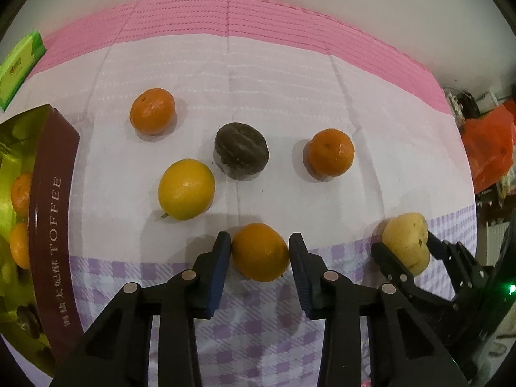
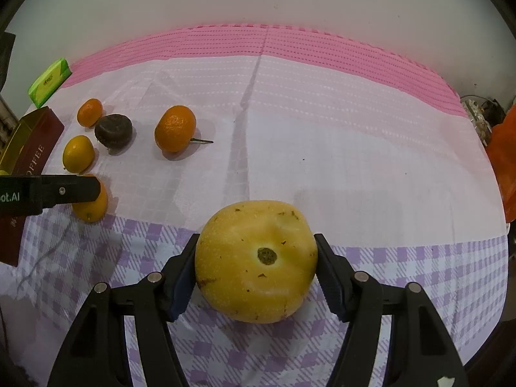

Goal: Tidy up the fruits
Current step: 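Carry the orange into the gold tin and open the left tool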

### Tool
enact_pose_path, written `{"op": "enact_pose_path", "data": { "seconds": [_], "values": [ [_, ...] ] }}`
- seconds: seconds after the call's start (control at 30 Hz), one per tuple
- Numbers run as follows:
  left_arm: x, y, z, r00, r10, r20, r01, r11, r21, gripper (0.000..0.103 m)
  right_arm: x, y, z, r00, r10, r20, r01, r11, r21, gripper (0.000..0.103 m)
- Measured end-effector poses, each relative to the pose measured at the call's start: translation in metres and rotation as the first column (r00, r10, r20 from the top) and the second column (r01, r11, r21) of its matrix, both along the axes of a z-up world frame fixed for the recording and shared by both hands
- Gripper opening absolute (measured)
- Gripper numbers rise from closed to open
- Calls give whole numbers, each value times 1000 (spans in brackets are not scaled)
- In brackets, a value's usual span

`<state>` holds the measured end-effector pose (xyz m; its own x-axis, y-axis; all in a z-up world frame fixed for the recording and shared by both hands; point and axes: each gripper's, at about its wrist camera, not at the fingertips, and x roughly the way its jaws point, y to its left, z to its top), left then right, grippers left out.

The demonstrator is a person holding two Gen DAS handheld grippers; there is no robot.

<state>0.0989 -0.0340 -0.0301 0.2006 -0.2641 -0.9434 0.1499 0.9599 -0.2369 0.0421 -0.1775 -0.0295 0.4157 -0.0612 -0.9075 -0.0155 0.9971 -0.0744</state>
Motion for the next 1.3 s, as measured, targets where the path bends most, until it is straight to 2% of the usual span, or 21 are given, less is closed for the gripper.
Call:
{"op": "enact_pose_path", "data": {
  "seconds": [0.2,0.37,0.6,0.9,1.3],
  "values": [
    [-9,0,8,1000,-17,17,17,1000,10,38,0,1,1,1000,0,1,0,1000,-7,63],
    [-20,19,17,1000,-5,22,4,1000,31,38,0,1,1,1000,0,5,0,1000,-12,63],
    [-43,55,46,995,3,100,-12,996,92,38,-2,2,1,1000,-3,9,3,1000,-17,63],
    [-63,132,71,983,110,147,-130,983,131,38,-2,3,-1,1000,-16,0,16,999,-28,63],
    [-76,207,54,961,254,113,-271,946,179,38,-3,3,-2,1000,-13,4,14,1000,-28,63]
  ]
}}
